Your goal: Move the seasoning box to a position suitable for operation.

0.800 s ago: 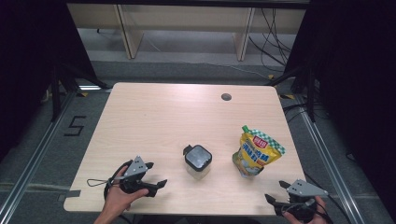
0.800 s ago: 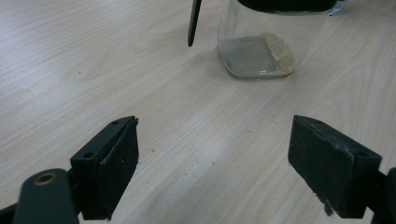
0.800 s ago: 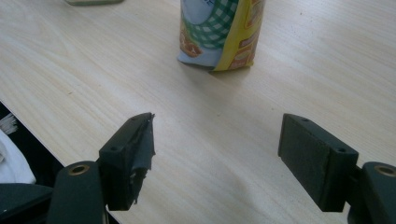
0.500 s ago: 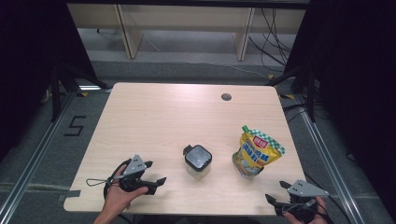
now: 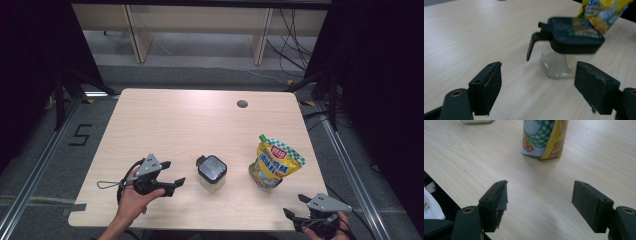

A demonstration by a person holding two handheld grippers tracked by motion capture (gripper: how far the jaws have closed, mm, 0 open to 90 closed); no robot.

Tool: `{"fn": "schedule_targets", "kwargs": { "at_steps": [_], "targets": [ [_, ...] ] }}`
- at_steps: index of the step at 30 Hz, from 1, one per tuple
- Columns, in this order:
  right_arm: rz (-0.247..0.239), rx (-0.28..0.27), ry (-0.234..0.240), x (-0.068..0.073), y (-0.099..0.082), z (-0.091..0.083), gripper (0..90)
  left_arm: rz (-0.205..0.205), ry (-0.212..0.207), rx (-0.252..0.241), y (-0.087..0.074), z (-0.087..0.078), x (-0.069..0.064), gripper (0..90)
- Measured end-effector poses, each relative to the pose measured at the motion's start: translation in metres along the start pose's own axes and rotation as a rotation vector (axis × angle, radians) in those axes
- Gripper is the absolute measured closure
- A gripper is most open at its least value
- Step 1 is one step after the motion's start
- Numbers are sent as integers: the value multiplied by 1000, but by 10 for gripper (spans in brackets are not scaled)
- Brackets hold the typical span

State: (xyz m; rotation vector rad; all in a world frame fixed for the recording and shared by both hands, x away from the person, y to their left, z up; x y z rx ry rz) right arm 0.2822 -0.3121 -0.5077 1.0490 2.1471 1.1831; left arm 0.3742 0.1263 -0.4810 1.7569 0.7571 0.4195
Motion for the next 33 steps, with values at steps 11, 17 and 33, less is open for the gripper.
{"fn": "schedule_targets", "kwargs": {
  "at_steps": [11, 17, 33],
  "targets": [
    [-31, -4, 10, 0, -1, 1, 315, 31, -60, -21, 38, 44, 12, 786],
    [-16, -1, 10, 1, -2, 1, 315, 59, -59, 13, 47, 67, 9, 892],
    [-43, 13, 36, 1, -3, 3, 314, 74, -86, 100, 44, 94, 0, 889]
  ]
}}
Point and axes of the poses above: each handheld gripper's, and its own axes: z roughly forward along the jaws, y roughly out of its top, x roughly to its left, the point moved 4 cm from there along z, roughly forward along the jaws, and after that the axes turned 10 degrees about -x, right-handed, at the moved point
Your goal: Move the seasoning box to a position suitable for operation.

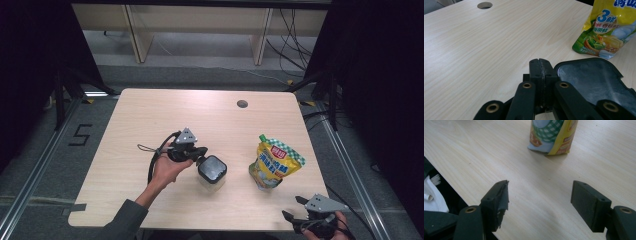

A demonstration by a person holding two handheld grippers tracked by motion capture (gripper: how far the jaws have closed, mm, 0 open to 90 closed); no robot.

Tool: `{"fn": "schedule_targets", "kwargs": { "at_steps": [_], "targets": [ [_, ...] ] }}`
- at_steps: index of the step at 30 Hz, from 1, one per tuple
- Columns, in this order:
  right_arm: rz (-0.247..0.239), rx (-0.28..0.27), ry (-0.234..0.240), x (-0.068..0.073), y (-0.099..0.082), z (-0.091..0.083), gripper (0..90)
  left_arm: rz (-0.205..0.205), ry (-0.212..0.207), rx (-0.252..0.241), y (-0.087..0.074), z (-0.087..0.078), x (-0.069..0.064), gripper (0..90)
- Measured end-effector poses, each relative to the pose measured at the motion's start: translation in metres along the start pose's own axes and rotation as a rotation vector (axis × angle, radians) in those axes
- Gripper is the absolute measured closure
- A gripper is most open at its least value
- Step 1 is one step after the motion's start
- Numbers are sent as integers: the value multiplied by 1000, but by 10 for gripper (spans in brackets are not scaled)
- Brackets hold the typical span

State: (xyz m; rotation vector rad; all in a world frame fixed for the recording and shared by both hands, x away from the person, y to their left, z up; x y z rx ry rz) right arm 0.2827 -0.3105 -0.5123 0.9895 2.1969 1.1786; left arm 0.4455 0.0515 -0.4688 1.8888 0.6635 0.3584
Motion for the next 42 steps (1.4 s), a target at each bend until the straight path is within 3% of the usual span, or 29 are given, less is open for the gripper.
{"fn": "schedule_targets", "kwargs": {
  "at_steps": [1, 2, 5, 11, 16, 19, 20, 21, 24, 28, 30, 33, 36, 37, 41, 42],
  "targets": [
    [20, 7, 4, 2, -1, 0, 314, -15, -6, -8, 0, 0, -2, 889],
    [15, 4, 6, 2, -1, 0, 314, 0, -10, 23, 1, -2, -2, 890],
    [13, 3, 6, 2, 0, 0, 314, 24, 9, 51, 1, -6, -3, 881],
    [0, 8, 11, 2, -1, 1, 314, -79, -14, 28, -3, -17, 1, 854],
    [21, 20, 16, 4, -1, 1, 313, -98, -25, 24, -7, -29, 3, 851],
    [0, 16, 17, 3, -1, 2, 313, -120, -27, 28, -10, -35, 3, 799],
    [22, 23, 14, 5, -1, 1, 314, -123, -23, 30, -11, -37, 3, 796],
    [9, 17, 16, 4, -1, 1, 313, -105, -29, 33, -12, -39, 3, 793],
    [14, 20, 18, 4, -2, 2, 314, -102, -31, 21, -13, -40, 4, 764],
    [3, 15, 19, 3, -1, 1, 314, -114, -73, -82, -18, -51, 8, 648],
    [5, 18, 18, 3, -1, 0, 314, -154, -74, -98, -24, -60, 10, 562],
    [-5, 19, 22, 2, -2, 2, 314, -111, -86, -101, -38, -67, 13, 498],
    [18, 28, 23, 6, -2, 1, 313, -96, -65, -98, -49, -65, 16, 422],
    [-5, 17, 28, 4, -1, 2, 314, -106, -69, -86, -58, -63, 18, 422],
    [-14, 15, 30, 5, 0, 2, 313, -85, -77, -94, -67, -57, 20, 432],
    [-13, 17, 35, 5, 0, 2, 313, -41, -82, -86, -69, -54, 18, 447]
  ]
}}
Point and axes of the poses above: each handheld gripper's, and its own axes: z roughly forward along the jaws, y roughly out of its top, x roughly to its left, the point moved 4 cm from there along z, roughly forward along the jaws, and after that the axes turned 10 degrees about -x, right-handed, at the moved point
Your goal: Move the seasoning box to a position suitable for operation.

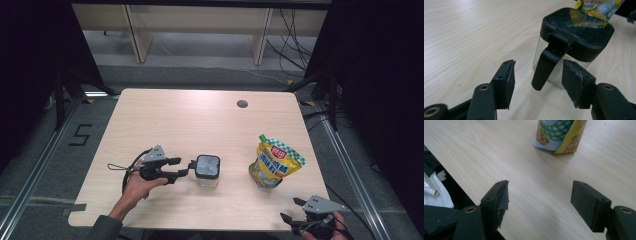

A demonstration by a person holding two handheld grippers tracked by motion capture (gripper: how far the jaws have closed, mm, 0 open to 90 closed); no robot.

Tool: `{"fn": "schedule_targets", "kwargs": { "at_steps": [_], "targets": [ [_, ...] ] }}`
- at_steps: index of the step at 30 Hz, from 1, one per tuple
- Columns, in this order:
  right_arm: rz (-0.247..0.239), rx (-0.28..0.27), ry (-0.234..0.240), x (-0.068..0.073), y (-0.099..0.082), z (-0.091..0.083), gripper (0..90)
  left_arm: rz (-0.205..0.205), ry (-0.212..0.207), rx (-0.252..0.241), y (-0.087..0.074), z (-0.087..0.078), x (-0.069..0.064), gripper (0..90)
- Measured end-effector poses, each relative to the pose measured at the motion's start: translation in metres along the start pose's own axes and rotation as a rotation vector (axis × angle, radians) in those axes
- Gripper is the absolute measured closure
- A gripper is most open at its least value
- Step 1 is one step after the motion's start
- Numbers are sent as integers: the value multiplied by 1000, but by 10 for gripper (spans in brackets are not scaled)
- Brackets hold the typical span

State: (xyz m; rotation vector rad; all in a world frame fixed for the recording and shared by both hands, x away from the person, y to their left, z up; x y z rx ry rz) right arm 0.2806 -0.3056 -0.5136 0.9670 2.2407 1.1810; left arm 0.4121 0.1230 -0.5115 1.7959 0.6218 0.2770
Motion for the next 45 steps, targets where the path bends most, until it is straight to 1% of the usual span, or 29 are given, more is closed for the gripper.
{"fn": "schedule_targets", "kwargs": {
  "at_steps": [3, 4, 7, 8, 10, 11, 12, 14, 15, 16, 17, 21, 22, 23, 25, 26, 27, 29, 30, 31, 32, 35, 36, 37, 38, 39, 41, 42, 45],
  "targets": [
    [-6, -1, -1, -1, -1, 1, 314, 10, -4, -5, -1, 4, -2, 508],
    [4, 5, 1, 0, -1, 0, 313, 33, -27, -9, -2, 9, -3, 526],
    [-1, 0, 3, -1, -1, 0, 314, 63, -10, 13, -3, 14, -5, 575],
    [-13, -3, 2, -1, -1, 1, 313, 91, -15, 15, -2, 15, -4, 598],
    [-3, 6, 10, 0, -1, 0, 314, 86, -6, 20, -3, 15, -4, 633],
    [-3, 6, 10, 0, -1, 0, 314, 100, -17, 22, -3, 16, -4, 633],
    [1, 2, 6, 1, -1, 0, 314, 86, -26, 22, -4, 18, -6, 649],
    [14, 9, 6, 2, -1, 1, 313, 118, -32, 34, -5, 21, -8, 697],
    [1, 5, 7, 1, -1, 1, 313, 140, -27, 37, -5, 21, -8, 706],
    [2, 5, 8, 1, -1, 1, 314, 134, -24, 37, -5, 20, -8, 728],
    [8, 5, 9, 2, -1, 1, 313, 162, -33, 45, -5, 19, -9, 733],
    [16, 10, 7, 2, -1, 1, 313, 166, -40, 50, -5, 17, -15, 736],
    [21, 7, 10, 2, -1, 1, 313, 184, -39, 51, -5, 16, -14, 736],
    [25, 6, 10, 3, -1, 1, 314, 156, -35, 52, -5, 15, -17, 736],
    [23, 9, 9, 3, 0, 1, 314, 177, -35, 53, -5, 14, -18, 736],
    [13, 7, 11, 3, 0, 1, 315, 152, -38, 45, -5, 13, -21, 736],
    [16, 6, 12, 3, 0, 1, 315, 164, -34, 44, -6, 13, -22, 735],
    [26, 11, 12, 4, 0, 1, 315, 160, -25, 47, -7, 12, -25, 735],
    [10, 5, 12, 3, 0, 1, 314, 170, -36, 52, -7, 12, -27, 735],
    [3, 6, 9, 2, 0, 1, 315, 146, -48, 52, -9, 13, -31, 734],
    [9, 4, 11, 2, 0, 1, 315, 146, -48, 52, -9, 13, -31, 734],
    [-6, -2, 13, 1, 0, 2, 315, 161, -75, 57, -8, 17, -41, 733],
    [20, 8, 11, 2, 0, 1, 315, 161, -82, 57, -8, 18, -43, 733],
    [2, 3, 13, 0, -1, 2, 315, 156, -86, 54, -8, 19, -46, 733],
    [31, 7, 14, 1, -1, 2, 315, 159, -95, 60, -8, 20, -48, 733],
    [6, 2, 14, -1, -1, 2, 315, 158, -105, 62, -8, 20, -50, 733],
    [5, 0, 12, -3, -1, 3, 315, 151, -109, 62, -9, 21, -55, 732],
    [8, 2, 15, -2, -1, 3, 315, 170, -111, 74, -8, 21, -56, 731],
    [19, 7, 15, -1, -1, 3, 315, 165, -120, 72, -9, 21, -57, 731]
  ]
}}
Point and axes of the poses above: each handheld gripper's, and its own axes: z roughly forward along the jaws, y roughly out of its top, x roughly to its left, the point moved 4 cm from there along z, roughly forward along the jaws, and after that the axes turned 10 degrees about -x, right-handed, at the moved point
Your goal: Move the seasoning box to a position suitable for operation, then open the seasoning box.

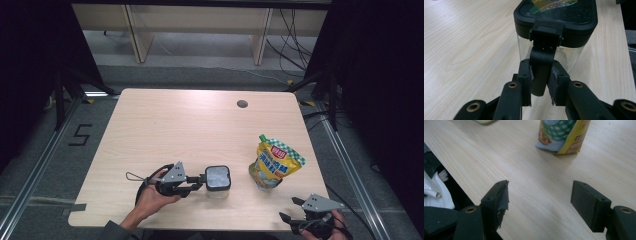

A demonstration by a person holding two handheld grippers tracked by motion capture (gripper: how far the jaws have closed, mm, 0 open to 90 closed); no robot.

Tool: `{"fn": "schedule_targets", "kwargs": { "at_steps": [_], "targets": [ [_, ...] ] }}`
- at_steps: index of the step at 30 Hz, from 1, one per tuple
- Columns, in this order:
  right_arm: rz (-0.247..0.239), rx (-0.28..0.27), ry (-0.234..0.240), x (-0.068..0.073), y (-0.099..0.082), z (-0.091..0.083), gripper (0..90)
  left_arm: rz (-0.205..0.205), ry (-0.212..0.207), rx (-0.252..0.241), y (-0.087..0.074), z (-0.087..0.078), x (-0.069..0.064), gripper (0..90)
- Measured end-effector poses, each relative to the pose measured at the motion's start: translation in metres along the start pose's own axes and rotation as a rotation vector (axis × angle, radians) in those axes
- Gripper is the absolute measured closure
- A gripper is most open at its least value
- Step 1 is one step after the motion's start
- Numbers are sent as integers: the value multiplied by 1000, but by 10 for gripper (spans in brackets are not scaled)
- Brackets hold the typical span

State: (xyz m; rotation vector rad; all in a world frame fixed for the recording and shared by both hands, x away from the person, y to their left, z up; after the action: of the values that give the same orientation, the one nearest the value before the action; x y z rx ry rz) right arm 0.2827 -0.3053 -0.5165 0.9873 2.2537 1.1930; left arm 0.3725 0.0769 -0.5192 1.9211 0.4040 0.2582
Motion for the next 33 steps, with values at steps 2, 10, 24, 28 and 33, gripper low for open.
{"fn": "schedule_targets", "kwargs": {
  "at_steps": [2, 10, 24, 28, 33],
  "targets": [
    [-14, -8, 1, -1, 0, 0, 315, 17, -5, -7, 0, 0, 0, 730],
    [-6, -2, 6, 1, 0, 1, 314, -1, 6, -3, -1, 0, 1, 729],
    [-16, 4, 9, 1, 0, 1, 314, -38, 50, 6, 1, -1, 2, 588],
    [-21, -8, 4, 1, 0, 0, 314, -70, 29, 5, 3, -7, 3, 484],
    [-4, 4, 10, 4, 0, 1, 314, -122, 54, 7, 5, -16, -3, 417]
  ]
}}
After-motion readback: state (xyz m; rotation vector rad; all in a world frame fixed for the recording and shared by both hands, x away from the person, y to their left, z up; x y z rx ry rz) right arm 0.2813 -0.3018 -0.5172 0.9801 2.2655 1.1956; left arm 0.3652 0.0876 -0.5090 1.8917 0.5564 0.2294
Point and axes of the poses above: each handheld gripper's, and its own axes: z roughly forward along the jaws, y roughly out of its top, x roughly to its left, the point moved 4 cm from there along z, roughly forward along the jaws, and after that the axes turned 10 degrees about -x, right-handed, at the moved point
